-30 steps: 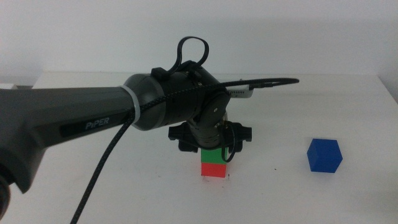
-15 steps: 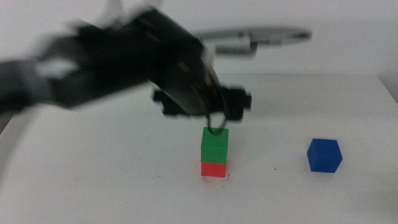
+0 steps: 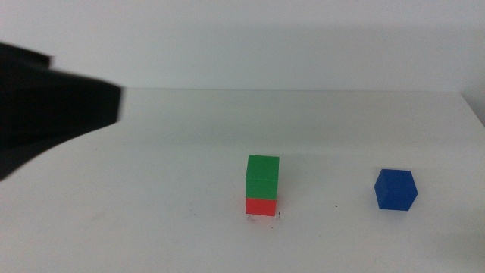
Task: Stack red cubes first, then green, then blue cubes in a specific spot.
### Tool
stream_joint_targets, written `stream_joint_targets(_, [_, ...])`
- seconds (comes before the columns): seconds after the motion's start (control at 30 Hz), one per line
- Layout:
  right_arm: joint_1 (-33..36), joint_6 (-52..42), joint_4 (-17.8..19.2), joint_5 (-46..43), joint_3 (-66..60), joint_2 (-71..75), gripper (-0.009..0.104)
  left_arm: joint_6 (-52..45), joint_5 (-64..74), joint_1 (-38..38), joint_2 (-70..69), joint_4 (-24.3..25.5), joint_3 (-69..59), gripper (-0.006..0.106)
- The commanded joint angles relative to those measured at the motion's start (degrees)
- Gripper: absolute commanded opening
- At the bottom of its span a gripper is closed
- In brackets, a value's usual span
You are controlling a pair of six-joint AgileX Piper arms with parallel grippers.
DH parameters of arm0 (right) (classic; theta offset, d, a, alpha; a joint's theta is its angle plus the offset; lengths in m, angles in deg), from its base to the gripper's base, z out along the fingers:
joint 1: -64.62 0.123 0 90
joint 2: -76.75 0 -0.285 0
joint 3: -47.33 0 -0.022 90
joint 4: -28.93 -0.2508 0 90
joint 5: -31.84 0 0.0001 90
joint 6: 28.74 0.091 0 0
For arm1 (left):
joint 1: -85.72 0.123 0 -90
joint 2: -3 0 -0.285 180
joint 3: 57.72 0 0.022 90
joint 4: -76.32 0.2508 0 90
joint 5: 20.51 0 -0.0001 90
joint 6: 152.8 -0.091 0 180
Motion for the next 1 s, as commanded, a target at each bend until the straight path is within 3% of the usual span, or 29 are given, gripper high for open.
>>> stream_joint_targets(0.0, [-0.2, -0.6, 0.5, -0.6, -0.1, 0.3, 0.093, -0.2, 0.0, -0.2, -3.1, -0.9, -1.1, 0.093])
stream_joint_targets(0.4, [-0.2, -0.6, 1.1, -2.5, -0.1, 0.3, 0.093, -0.4, 1.6, -0.2, -5.0, -2.3, -1.1, 0.093])
stream_joint_targets(0.53, [-0.2, 3.5, -3.8, -8.7, 0.3, 0.3, 0.093, -0.4, 1.4, -0.2, -5.0, -2.2, -1.1, 0.093])
stream_joint_targets(0.67, [-0.2, 7.1, -3.2, 3.9, 15.7, -10.2, 0.093, -0.4, 1.2, -0.2, -5.0, -1.8, -1.1, 0.093])
stream_joint_targets(0.8, [-0.2, 4.5, -3.9, 32.1, 35.7, -31.5, 0.093, -0.4, 1.1, -0.2, -5.0, -1.8, -1.1, 0.093])
stream_joint_targets(0.87, [-0.2, 3.4, -3.9, 40.6, 42.8, -39.5, 0.093, -0.4, 1.1, -0.2, -5.0, -1.8, -1.1, 0.093])
stream_joint_targets(0.97, [-0.2, 4.8, -4.7, 43.4, 50.6, -49.6, 0.093, -0.4, 1.0, -0.2, -5.0, -1.8, -1.1, 0.093])
